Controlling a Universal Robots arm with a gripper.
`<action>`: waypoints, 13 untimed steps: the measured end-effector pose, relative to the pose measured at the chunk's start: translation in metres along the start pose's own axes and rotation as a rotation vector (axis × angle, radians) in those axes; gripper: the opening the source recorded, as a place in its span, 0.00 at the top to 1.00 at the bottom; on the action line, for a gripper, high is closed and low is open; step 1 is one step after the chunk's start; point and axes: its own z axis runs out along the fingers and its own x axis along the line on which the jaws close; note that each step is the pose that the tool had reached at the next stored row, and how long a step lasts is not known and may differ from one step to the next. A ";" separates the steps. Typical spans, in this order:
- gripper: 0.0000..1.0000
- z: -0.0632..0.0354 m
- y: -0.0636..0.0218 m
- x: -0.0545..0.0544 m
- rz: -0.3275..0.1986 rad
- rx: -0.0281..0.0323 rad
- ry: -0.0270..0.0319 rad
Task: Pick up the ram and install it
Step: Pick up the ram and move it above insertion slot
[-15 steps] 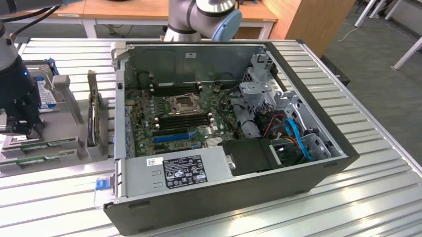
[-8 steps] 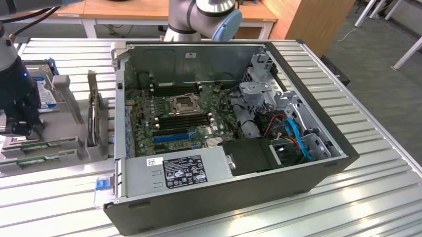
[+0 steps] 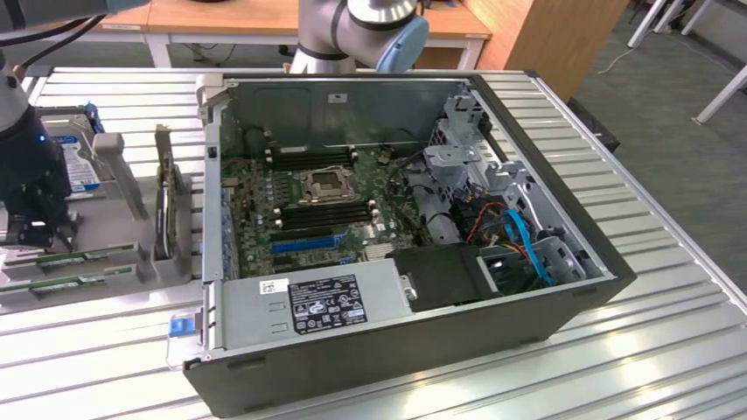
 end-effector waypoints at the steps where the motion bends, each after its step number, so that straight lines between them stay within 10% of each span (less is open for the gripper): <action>1: 0.70 0.0000 -0.0001 0.001 0.000 0.0000 0.0000; 13: 0.70 -0.0002 -0.0007 0.014 0.000 -0.0001 0.0001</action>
